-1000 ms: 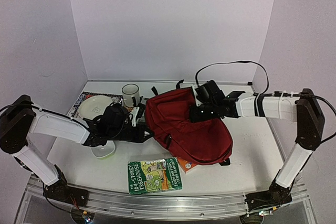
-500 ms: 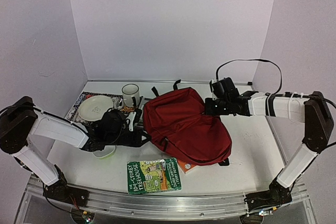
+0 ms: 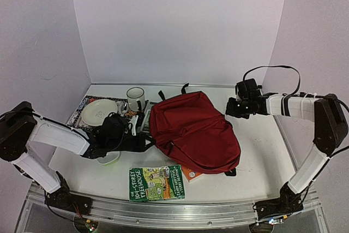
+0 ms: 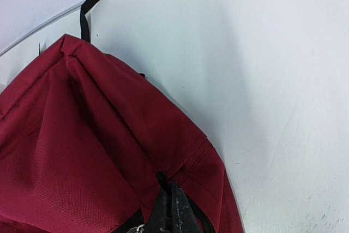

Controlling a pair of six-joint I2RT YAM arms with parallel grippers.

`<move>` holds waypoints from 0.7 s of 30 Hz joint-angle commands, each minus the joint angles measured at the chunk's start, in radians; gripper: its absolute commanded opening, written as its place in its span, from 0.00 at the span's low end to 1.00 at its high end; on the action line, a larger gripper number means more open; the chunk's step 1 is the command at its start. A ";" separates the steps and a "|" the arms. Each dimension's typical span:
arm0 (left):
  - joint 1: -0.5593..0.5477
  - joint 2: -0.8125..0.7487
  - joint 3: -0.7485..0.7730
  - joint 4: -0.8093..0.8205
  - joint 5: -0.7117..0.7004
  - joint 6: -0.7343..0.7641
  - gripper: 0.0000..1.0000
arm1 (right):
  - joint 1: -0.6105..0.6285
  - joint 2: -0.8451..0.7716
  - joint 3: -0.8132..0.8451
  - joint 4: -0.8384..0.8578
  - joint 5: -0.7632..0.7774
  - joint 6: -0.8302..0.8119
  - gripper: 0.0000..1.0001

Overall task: Pack the student bag
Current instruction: Zip the lower front pocket of the student bag, then hold the lower front pocket of the student bag.

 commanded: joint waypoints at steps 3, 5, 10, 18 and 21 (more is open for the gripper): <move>0.032 0.009 -0.006 -0.103 -0.024 0.016 0.00 | -0.095 0.045 0.030 0.047 -0.069 -0.027 0.00; 0.032 0.020 0.020 -0.104 -0.018 0.032 0.08 | -0.088 0.040 0.025 0.072 -0.180 -0.025 0.00; 0.032 -0.007 0.092 -0.110 -0.040 0.130 0.37 | -0.012 0.000 0.038 0.077 -0.298 -0.060 0.00; 0.030 -0.009 0.283 -0.214 -0.052 0.320 0.62 | 0.103 -0.069 0.094 0.034 -0.313 -0.077 0.00; 0.020 0.042 0.381 -0.274 -0.039 0.407 0.65 | 0.137 -0.091 0.112 0.030 -0.312 -0.074 0.00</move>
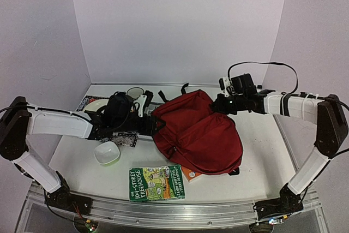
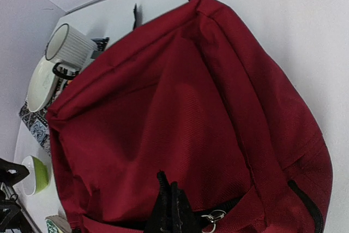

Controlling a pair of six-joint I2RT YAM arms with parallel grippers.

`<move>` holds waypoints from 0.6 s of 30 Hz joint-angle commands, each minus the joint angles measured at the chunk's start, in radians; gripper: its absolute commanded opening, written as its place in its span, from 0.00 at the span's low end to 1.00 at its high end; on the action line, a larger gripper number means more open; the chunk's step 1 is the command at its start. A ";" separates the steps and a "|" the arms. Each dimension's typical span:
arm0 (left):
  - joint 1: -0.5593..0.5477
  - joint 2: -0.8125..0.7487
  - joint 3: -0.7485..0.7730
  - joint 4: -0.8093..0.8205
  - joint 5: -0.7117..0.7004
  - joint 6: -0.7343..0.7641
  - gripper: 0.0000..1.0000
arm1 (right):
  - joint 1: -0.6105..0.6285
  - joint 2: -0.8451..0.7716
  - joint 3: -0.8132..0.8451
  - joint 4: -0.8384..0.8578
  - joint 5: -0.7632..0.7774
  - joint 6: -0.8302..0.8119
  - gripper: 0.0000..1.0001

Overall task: Pack the student bag
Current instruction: Hold the lower front pocket of the student bag.

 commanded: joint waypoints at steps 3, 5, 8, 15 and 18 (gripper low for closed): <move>-0.023 0.079 0.202 -0.085 0.039 0.222 0.68 | 0.070 -0.093 0.081 -0.012 -0.030 -0.013 0.00; -0.033 0.119 0.238 -0.086 0.068 0.256 0.69 | 0.084 -0.099 0.090 -0.014 -0.029 -0.012 0.00; -0.061 0.173 0.300 -0.086 0.088 0.313 0.70 | 0.097 -0.103 0.098 -0.019 -0.027 -0.010 0.00; -0.106 0.308 0.437 -0.089 0.066 0.386 0.72 | 0.113 -0.101 0.098 -0.026 -0.020 -0.005 0.00; -0.111 0.370 0.491 -0.088 0.069 0.394 0.71 | 0.118 -0.098 0.097 -0.027 -0.018 -0.003 0.00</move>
